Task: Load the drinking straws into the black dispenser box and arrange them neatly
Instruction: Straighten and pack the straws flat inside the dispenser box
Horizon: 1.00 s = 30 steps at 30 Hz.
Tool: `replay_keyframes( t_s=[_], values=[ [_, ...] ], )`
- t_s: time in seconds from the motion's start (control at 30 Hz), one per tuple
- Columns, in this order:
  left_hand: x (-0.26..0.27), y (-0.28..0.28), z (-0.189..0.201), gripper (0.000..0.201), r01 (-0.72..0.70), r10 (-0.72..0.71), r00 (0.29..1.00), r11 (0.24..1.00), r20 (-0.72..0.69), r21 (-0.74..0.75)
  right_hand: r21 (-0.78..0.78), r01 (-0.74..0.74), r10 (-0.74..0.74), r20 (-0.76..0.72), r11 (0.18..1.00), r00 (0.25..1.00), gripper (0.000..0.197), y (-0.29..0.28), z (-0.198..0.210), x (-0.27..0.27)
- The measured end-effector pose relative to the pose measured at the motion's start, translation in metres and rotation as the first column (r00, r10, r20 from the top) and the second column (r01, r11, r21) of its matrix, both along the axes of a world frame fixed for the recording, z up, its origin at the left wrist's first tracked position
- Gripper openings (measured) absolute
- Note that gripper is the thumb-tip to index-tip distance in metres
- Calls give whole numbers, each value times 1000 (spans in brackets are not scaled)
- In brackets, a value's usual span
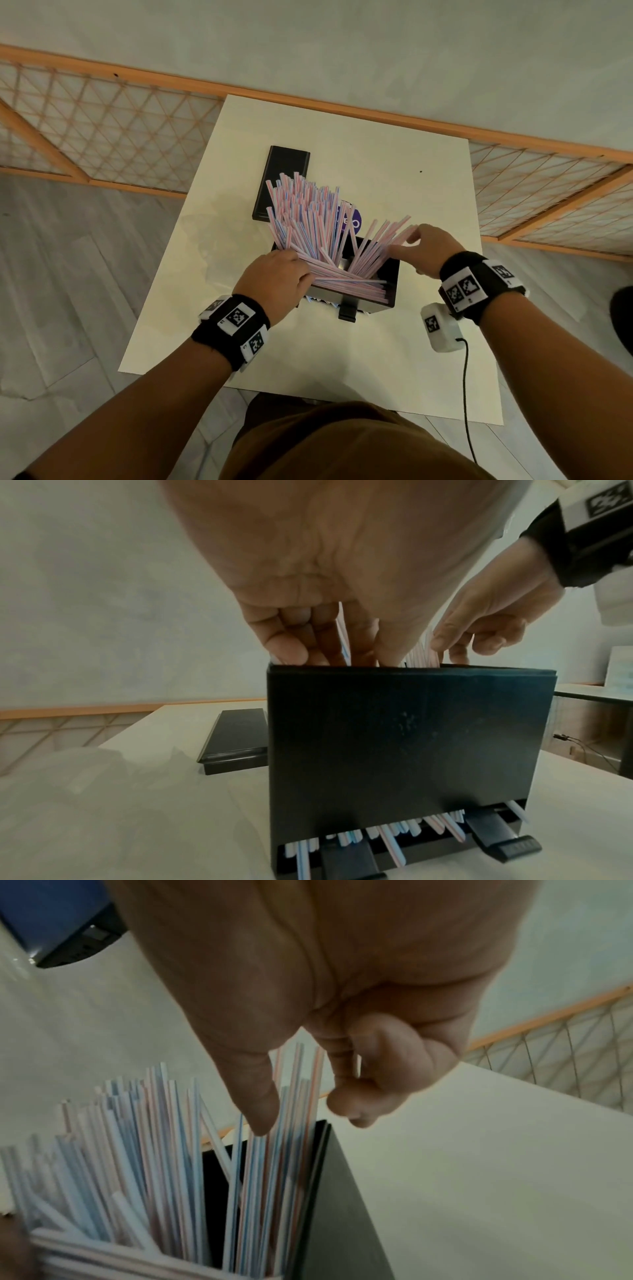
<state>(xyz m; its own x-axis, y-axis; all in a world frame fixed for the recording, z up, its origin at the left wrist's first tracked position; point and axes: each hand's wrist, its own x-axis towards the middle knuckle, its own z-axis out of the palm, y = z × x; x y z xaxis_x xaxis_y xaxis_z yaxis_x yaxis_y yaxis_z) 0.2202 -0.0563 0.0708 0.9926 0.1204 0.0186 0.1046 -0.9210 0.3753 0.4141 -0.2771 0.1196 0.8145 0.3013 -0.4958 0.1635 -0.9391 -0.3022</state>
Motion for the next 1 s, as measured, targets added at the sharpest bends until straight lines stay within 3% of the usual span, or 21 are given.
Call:
replay_keyframes(
  t_s=[0.23,0.4,0.5,0.67,1.0],
  values=[
    [1,5,1,20,-96,92,990,995,-107,-32,79,-36,34,31,996,999,22,17,-3,-14],
    [-2,5,2,28,-131,121,975,991,-187,-41,119,-17,6,87,993,996,29,23,-13,-17],
    [-4,3,8,41,-112,96,973,991,-210,-70,112,-81,72,86,990,994,25,31,-14,-19],
    [-5,-2,13,43,-174,136,947,978,-290,-111,106,-154,143,97,982,985,19,47,-8,-23],
    [-4,-9,16,43,-210,161,935,969,-317,-128,260,-159,173,-32,953,984,19,60,-16,-31]
  ],
)
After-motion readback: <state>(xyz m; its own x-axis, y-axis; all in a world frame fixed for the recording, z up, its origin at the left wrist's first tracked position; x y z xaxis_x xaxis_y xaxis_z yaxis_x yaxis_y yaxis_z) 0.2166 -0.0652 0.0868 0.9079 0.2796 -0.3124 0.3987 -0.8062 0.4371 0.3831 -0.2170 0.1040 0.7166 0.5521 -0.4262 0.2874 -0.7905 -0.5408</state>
